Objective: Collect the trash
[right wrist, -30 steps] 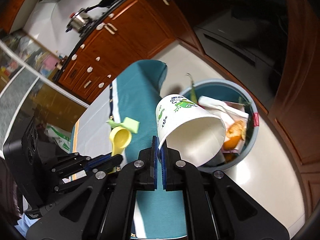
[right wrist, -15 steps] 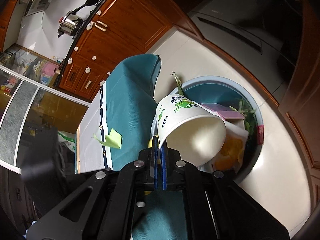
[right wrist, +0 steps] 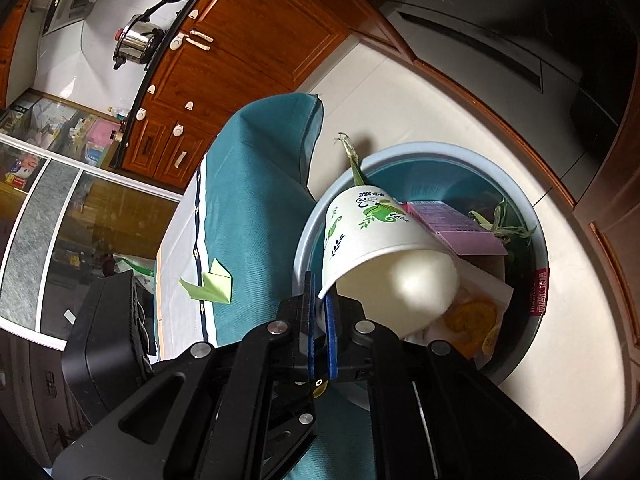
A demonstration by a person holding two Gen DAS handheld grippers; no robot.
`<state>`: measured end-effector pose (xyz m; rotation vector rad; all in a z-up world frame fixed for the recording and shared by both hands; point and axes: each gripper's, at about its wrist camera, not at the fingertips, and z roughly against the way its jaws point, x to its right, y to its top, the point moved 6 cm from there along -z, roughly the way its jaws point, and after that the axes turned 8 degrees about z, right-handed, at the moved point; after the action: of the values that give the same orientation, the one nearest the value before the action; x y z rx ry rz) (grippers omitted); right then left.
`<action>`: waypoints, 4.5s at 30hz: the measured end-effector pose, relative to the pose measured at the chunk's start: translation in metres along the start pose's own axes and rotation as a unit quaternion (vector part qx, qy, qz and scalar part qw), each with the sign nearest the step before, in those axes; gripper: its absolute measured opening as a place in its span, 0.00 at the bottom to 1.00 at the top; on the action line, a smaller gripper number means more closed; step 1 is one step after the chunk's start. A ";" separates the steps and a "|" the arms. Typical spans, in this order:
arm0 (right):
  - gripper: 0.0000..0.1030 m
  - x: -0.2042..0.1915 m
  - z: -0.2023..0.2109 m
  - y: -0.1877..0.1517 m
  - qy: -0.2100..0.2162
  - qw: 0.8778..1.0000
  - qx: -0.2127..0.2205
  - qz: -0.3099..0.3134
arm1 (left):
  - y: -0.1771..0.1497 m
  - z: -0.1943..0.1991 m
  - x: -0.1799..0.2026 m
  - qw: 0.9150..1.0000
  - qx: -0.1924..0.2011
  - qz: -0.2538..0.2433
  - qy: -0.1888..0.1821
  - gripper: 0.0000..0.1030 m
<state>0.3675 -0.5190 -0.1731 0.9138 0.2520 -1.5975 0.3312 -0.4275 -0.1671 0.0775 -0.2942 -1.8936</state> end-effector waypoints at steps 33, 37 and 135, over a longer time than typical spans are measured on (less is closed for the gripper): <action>0.94 0.004 0.066 -0.046 -0.072 0.997 0.022 -0.013 | -0.028 0.073 -0.008 0.988 0.125 -0.062 0.064 0.75; 0.95 -0.008 0.095 -0.067 -0.105 0.994 0.032 0.005 | -0.045 0.109 -0.023 0.976 0.186 -0.075 0.082 0.92; 0.95 -0.063 0.072 -0.169 -0.374 0.921 -0.037 0.107 | -0.105 0.133 -0.084 0.984 0.164 -0.049 0.040 0.96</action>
<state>0.1817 -0.4736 -0.1372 0.2133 -0.3157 -1.6010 0.2365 -0.2943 -0.0717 0.3956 -0.5545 -1.9186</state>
